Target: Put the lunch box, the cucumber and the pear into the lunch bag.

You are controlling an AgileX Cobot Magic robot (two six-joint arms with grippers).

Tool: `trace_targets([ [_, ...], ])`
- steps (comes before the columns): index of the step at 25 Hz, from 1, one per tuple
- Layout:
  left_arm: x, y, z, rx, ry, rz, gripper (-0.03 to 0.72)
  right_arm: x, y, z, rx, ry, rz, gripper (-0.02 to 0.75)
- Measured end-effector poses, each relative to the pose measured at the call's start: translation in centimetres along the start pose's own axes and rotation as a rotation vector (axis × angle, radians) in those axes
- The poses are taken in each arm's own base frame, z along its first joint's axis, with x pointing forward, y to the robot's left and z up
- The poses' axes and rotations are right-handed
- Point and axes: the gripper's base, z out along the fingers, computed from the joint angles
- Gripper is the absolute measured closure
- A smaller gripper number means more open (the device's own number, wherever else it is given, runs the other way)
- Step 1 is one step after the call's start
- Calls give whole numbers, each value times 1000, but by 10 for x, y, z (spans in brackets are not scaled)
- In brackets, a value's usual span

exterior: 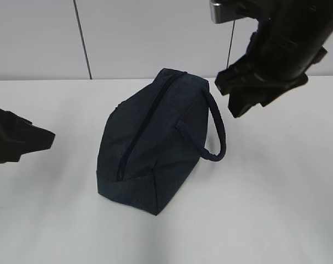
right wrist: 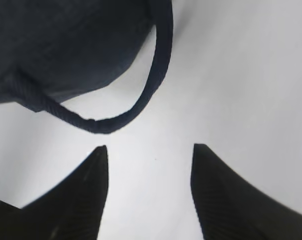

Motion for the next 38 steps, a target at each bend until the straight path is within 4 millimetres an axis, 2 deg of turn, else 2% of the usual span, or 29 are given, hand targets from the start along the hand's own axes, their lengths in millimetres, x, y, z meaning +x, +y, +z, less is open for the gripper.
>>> trace_targets([
  [5,5,-9,-37,-37,-15,-12,338,64,-2,-10,14,-73,39,327],
  [6,7,-11,-43,-46,-10,-16,338,82,-4,-15,24,-94,35,327],
  [11,20,-24,-80,-55,-24,-18,341,144,-11,-36,58,-174,15,328],
  [18,53,-39,-125,-102,29,9,341,227,-17,-58,55,-290,33,328],
  [21,68,-42,-141,-148,37,12,341,259,-19,-58,59,-302,43,328],
  [24,87,-44,-145,-171,46,18,345,285,-22,-59,77,-348,50,328],
  [28,112,-46,-142,-181,62,20,346,305,-25,-67,80,-475,62,328],
  [34,124,-50,-152,-218,-65,49,346,327,-28,-75,91,-624,70,328],
  [38,127,-52,-156,-226,-100,56,346,333,-29,-76,103,-662,73,328],
])
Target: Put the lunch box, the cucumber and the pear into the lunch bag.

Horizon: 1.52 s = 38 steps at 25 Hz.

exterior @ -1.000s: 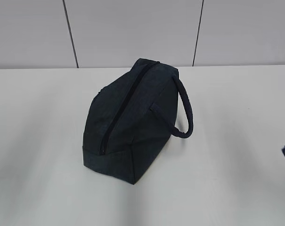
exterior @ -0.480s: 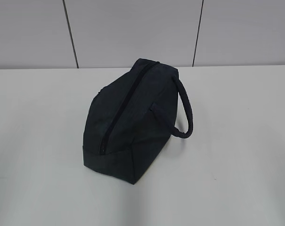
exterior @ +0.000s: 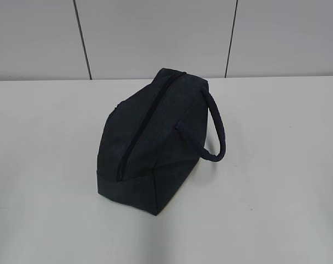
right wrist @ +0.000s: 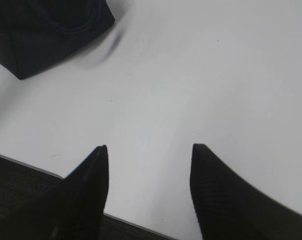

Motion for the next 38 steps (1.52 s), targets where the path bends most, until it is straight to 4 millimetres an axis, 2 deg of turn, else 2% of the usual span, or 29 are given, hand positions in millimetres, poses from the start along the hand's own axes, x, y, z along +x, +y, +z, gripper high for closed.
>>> trace_targets([
  [10,15,-5,-19,-31,-143,1,381,0,-1,1,8,2,-6,328],
  [22,15,-5,-19,-28,-144,-1,445,1,-1,0,8,-1,-8,328],
  [29,15,-4,-20,-10,-148,8,447,1,-1,0,19,0,-2,328],
  [38,14,-7,-18,-182,-131,-102,447,4,4,-6,336,25,182,328],
])
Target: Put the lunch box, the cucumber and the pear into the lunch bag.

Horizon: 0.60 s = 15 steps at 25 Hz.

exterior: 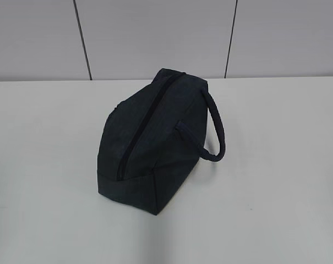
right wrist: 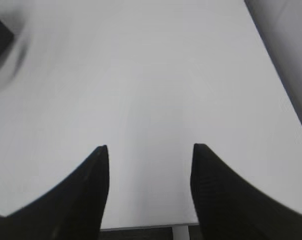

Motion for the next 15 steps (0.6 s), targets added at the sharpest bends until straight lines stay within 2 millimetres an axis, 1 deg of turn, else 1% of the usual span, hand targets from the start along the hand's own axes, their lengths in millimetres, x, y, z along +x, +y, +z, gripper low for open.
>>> trace_targets([
  [15,0,0,0,-2,0,-1,447,0,0,0,7,1,4,328],
])
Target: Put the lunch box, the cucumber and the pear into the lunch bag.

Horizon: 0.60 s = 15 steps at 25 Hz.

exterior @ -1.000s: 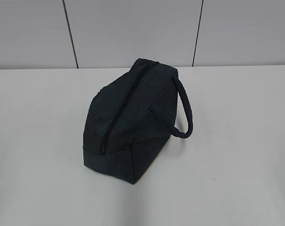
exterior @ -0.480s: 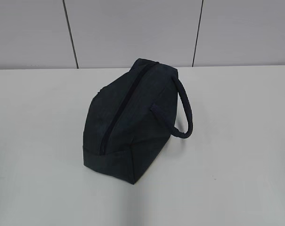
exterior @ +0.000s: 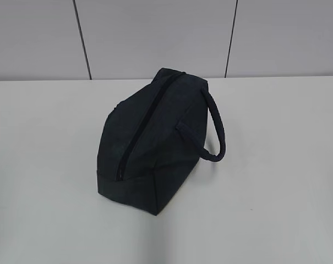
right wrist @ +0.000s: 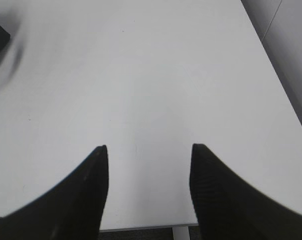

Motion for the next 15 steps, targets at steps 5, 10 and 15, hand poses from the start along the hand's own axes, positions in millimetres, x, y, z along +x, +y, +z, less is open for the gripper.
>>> trace_targets([
  [5,0,0,0,0,0,0,447,0,0,0,0,0,0,328],
  [10,0,0,0,0,0,0,447,0,0,0,0,0,0,328],
  [15,0,0,0,0,0,0,447,0,0,0,0,0,0,328],
])
